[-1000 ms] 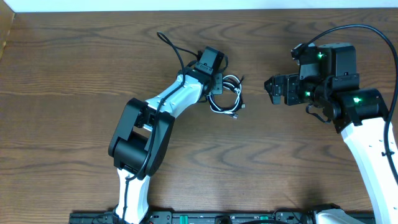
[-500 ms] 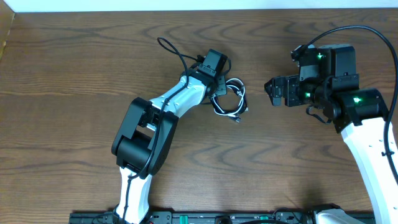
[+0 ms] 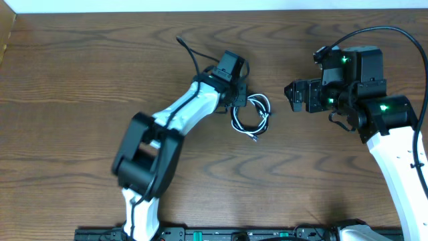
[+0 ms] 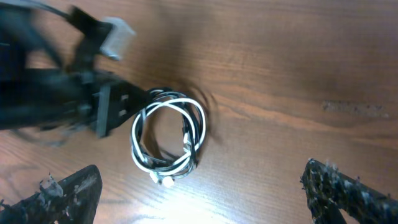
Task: Untangle cables
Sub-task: 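Lower the left gripper onto the bundle and grasp the cables, then lift the bundle with the left gripper and grasp it with the right gripper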
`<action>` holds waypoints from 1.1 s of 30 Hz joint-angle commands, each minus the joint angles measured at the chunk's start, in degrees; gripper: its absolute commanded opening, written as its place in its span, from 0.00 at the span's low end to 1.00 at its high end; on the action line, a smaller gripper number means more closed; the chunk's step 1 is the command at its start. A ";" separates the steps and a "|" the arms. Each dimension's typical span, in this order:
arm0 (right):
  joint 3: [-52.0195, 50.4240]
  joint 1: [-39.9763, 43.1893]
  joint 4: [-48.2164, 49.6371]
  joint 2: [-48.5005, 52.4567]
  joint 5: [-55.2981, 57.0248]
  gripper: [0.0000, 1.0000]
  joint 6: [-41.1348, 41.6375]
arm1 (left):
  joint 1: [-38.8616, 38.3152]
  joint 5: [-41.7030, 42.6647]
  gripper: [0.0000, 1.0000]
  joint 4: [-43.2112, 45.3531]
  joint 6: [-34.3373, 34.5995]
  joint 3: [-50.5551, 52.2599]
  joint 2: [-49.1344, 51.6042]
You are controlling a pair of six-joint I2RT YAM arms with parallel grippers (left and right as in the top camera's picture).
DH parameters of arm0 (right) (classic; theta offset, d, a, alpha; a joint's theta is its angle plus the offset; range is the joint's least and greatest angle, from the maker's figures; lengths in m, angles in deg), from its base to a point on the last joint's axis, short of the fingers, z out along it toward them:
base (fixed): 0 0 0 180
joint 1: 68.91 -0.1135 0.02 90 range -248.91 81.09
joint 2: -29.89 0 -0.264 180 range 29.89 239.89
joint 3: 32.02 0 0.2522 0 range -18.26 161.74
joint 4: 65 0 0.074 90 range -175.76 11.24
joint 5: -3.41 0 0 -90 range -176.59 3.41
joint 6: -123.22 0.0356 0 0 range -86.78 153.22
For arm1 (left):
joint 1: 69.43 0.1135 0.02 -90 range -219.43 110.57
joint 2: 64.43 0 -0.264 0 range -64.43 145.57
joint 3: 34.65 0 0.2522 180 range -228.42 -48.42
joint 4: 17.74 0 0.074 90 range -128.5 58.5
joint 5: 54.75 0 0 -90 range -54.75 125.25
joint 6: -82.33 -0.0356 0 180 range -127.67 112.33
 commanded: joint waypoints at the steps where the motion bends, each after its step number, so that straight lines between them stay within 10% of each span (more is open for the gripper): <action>1: 0.35 -0.46 0.28 0.37 0.20 0.99 1.88 | -0.17 11.52 0.07 -0.37 -5.20 -0.28 -9.73; 9: 0.31 -0.48 1.20 3.30 -2.49 0.99 6.43 | -0.13 15.54 0.07 -0.96 -3.39 -0.28 -14.58; 20: 0.31 -0.59 5.77 15.04 -13.46 0.62 10.71 | 5.53 24.41 0.07 -0.96 9.01 -0.28 -14.67; 33: 0.31 -4.26 18.86 22.97 -36.59 0.64 2.86 | 11.78 27.71 0.07 1.99 29.09 -0.28 -14.67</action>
